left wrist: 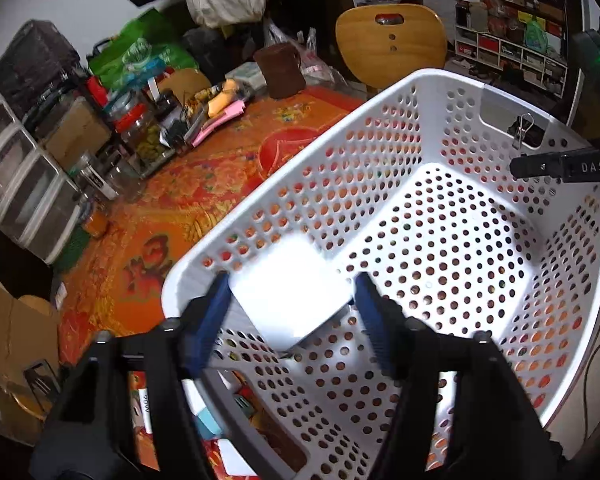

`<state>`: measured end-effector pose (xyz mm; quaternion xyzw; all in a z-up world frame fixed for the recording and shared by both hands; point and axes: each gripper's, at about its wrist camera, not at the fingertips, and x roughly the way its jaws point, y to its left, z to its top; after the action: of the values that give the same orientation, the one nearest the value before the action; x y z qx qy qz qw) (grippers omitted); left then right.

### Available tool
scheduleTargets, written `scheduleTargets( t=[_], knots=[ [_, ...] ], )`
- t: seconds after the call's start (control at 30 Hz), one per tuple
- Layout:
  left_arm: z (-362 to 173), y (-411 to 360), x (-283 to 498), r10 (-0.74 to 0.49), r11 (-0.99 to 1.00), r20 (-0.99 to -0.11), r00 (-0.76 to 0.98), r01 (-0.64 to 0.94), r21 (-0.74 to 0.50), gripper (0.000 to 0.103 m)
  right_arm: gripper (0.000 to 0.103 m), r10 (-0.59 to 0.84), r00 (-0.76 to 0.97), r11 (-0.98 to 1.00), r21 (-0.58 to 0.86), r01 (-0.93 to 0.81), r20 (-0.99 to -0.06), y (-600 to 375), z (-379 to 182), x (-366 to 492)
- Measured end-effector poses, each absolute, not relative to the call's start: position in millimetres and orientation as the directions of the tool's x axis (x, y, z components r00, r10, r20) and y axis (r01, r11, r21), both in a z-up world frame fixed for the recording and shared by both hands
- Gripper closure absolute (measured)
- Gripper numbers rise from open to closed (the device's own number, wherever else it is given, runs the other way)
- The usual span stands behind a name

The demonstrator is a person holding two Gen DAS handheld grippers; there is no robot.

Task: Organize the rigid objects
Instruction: 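Carry the white charger into the basket and open the left tool, then grasp the white charger with prongs using the left tool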

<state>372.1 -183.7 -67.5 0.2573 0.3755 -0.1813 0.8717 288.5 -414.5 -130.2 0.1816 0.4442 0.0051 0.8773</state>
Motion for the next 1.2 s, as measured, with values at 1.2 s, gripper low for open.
scheduleTargets(
  t=[1.2],
  knots=[
    [-161, 158, 406, 0.108, 0.991, -0.833, 0.543, -0.123, 0.048, 0.007, 0.091, 0.085, 0.591, 0.938, 0.264, 0.223, -0.802, -407, -129, 286]
  ],
)
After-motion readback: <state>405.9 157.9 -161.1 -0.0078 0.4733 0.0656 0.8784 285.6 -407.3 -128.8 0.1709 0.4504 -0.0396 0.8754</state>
